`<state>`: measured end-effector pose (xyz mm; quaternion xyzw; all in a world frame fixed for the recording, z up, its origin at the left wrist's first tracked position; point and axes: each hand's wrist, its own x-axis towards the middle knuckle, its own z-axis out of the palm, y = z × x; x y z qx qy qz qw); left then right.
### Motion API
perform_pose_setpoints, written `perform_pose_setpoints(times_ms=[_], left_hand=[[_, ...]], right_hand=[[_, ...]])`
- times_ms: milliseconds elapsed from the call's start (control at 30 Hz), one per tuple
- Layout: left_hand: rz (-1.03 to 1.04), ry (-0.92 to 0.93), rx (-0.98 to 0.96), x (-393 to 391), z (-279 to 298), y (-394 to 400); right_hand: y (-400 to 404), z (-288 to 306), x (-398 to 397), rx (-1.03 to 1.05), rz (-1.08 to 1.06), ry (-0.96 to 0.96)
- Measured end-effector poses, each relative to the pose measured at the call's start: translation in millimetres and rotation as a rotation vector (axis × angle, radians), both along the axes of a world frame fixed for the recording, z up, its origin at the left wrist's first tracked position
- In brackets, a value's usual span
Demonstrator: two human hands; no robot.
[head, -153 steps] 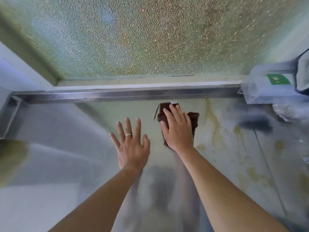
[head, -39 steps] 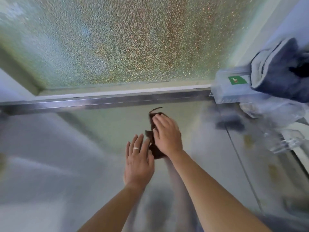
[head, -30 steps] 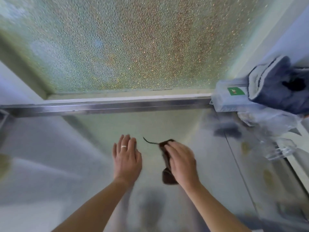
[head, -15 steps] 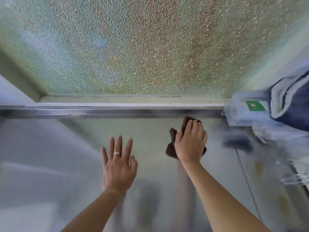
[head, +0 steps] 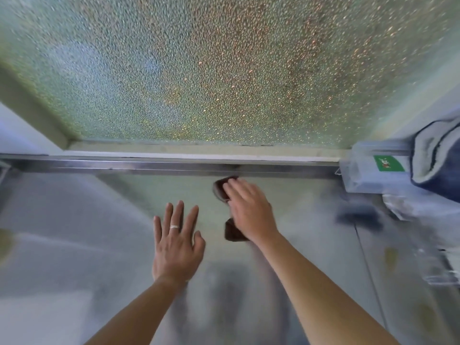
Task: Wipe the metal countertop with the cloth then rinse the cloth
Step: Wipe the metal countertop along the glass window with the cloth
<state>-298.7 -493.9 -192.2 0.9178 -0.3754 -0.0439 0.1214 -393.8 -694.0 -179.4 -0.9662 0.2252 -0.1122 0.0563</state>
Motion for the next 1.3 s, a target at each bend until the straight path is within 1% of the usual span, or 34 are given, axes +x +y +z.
perform_pose_setpoints(times_ms=[100,167,200,267,333,500,567,633,667,700,833,900,967,1000,1133,1233,1267,1300], left_hand=[[0.000,0.023,0.001,1.5,0.1,-1.4],[0.008,0.034,-0.009,0.1,-1.2,-0.9],[0.010,0.033,-0.013,-0.7,-1.5,-1.0],[0.011,0.036,-0.020,-1.1,-1.6,-2.5],[0.014,0.045,-0.022,-0.2,-0.9,-3.2],[0.007,0.036,0.003,-1.7,3.2,-3.3],[0.002,0.041,0.009,-0.6,4.5,-3.1],[0.000,0.051,0.001,-0.7,7.2,-1.8],[-0.002,0.057,-0.003,-1.1,8.4,-1.7],[-0.004,0.063,-0.006,-1.5,9.2,-1.7],[-0.002,0.066,0.003,-2.7,8.9,-2.2],[-0.005,0.058,0.020,-1.7,8.4,-3.8],[-0.008,0.051,0.020,-0.4,8.1,-4.1],[-0.009,0.048,0.019,-0.2,8.0,-4.0],[-0.008,0.047,0.013,-1.2,7.6,-3.7],[-0.014,0.054,0.009,-1.3,8.5,-1.8],[-0.012,0.061,0.007,-1.2,8.7,-1.3],[-0.011,0.067,0.005,-1.2,8.7,-0.9]], right_hand=[[-49.6,-2.3,-73.6,-0.016,-0.278,-0.007],[-67.1,-1.5,-112.1,-0.023,-0.449,0.021],[-69.3,-1.2,-118.5,-0.034,-0.521,0.033],[-62.5,-1.4,-102.7,-0.034,-0.623,0.029],[-41.4,0.0,-67.0,0.000,-0.588,0.018],[45.1,-2.4,16.3,0.082,-0.265,-0.051],[55.0,0.3,23.8,0.109,-0.138,-0.071],[39.3,4.9,4.5,0.089,-0.042,-0.068],[26.0,5.3,-11.7,0.071,-0.045,-0.048],[10.0,4.7,-30.6,0.058,-0.095,-0.035],[-37.1,4.2,-98.8,0.017,-0.434,0.028],[-33.4,3.9,-92.8,0.007,-0.576,0.034],[-12.8,6.1,-62.9,0.025,-0.646,0.008],[3.2,6.8,-46.0,0.039,-0.613,-0.003],[70.3,0.4,3.5,0.088,-0.324,-0.015],[62.4,5.5,-12.3,0.085,-0.094,0.017],[49.2,5.8,-28.1,0.068,-0.036,0.046],[33.1,5.0,-46.5,0.046,-0.028,0.059]])
